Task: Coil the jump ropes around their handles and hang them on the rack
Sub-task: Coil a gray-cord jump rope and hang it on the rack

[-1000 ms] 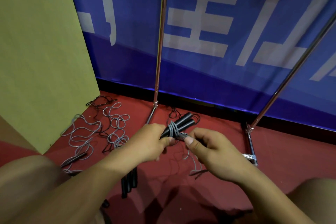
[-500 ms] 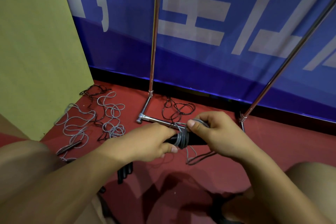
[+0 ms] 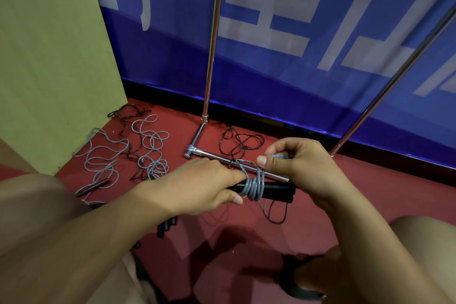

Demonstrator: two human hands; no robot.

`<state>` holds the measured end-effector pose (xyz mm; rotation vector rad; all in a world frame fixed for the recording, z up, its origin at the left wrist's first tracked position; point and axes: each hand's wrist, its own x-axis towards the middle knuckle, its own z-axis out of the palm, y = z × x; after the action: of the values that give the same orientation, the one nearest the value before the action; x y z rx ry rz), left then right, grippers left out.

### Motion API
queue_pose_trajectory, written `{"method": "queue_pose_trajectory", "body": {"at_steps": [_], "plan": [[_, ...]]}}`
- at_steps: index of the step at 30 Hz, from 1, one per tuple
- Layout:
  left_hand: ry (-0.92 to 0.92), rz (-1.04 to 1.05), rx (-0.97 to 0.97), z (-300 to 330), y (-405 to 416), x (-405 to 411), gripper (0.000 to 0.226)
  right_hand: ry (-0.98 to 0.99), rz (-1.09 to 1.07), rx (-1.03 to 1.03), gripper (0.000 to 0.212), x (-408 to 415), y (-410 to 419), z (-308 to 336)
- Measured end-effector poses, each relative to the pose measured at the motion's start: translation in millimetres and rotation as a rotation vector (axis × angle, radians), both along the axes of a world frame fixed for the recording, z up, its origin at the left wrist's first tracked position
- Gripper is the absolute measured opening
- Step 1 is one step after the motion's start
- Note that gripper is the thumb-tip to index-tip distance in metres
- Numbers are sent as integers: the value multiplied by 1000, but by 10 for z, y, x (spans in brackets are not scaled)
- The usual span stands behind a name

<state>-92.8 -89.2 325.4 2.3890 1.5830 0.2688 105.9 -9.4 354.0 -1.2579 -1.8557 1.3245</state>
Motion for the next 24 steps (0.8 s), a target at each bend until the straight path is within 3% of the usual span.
{"method": "queue_pose_trajectory", "body": {"at_steps": [3,9,14,18,24], "plan": [[-48,-40,98,-15,-10,-13,34,164,11,-169,14,-11,-1,24],[-178,-88,218,-38,-27,-53,32,307,51,-340,8,-16,2,10],[-390,-41,154,4,-14,-65,31,311,95,-354,30,-23,38,-56],[-596,108,117,30,3,-103,37,285,55,-291,13,-105,21,-114],[-712,291,136,27,60,-121,14,232,49,-282,45,-147,-29,-104]]}}
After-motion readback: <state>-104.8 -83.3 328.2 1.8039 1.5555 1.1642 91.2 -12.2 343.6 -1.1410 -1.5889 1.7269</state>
